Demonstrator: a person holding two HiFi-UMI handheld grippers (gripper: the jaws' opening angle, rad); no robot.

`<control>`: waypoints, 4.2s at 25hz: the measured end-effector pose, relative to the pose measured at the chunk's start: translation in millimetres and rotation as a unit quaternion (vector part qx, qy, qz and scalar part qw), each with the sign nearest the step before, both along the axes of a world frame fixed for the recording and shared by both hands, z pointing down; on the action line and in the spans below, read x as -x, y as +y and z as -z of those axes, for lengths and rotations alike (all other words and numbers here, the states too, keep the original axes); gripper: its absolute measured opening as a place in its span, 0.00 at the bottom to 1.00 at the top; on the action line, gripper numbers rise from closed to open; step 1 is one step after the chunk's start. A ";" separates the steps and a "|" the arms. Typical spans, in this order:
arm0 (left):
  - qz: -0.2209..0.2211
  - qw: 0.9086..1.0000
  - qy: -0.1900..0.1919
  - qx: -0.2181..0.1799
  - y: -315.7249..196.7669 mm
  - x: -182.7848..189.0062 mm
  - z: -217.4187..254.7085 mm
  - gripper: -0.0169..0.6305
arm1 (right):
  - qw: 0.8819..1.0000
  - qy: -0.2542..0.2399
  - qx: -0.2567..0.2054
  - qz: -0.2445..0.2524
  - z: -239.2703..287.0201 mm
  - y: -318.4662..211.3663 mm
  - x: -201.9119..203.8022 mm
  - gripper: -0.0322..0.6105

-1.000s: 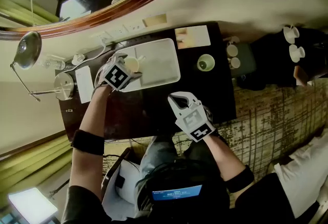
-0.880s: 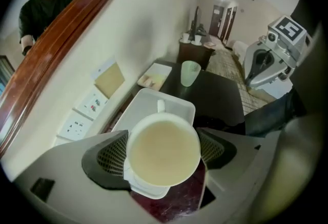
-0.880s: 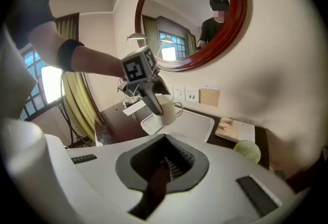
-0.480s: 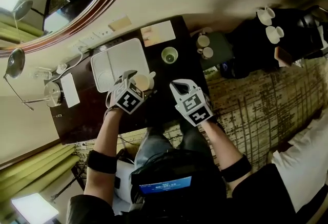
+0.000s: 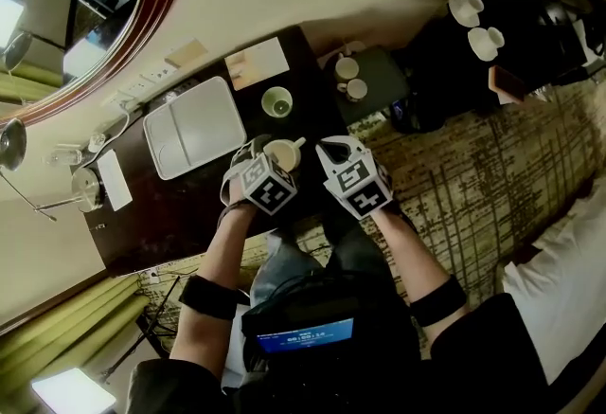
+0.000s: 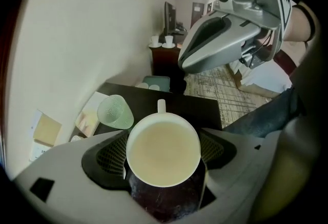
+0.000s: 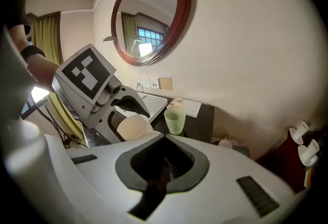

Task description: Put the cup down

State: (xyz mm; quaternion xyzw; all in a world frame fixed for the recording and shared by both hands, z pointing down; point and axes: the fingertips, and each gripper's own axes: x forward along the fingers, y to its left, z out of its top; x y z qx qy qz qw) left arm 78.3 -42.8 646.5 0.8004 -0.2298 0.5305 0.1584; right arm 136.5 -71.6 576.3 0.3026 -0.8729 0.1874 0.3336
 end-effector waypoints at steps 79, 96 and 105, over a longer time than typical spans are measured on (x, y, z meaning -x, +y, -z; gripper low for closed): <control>0.384 0.863 0.228 -0.235 70.4 225.9 172.5 0.03 | 0.998 -0.023 -0.051 0.021 59.7 27.8 87.3 0.06; 0.379 0.866 0.238 -0.223 64.3 214.3 166.7 0.03 | 0.998 0.009 -0.053 -0.033 36.8 31.3 62.5 0.10; 0.314 0.899 0.236 -0.192 50.9 196.8 151.8 0.03 | 0.990 0.025 0.001 -0.142 -27.1 51.6 53.9 0.81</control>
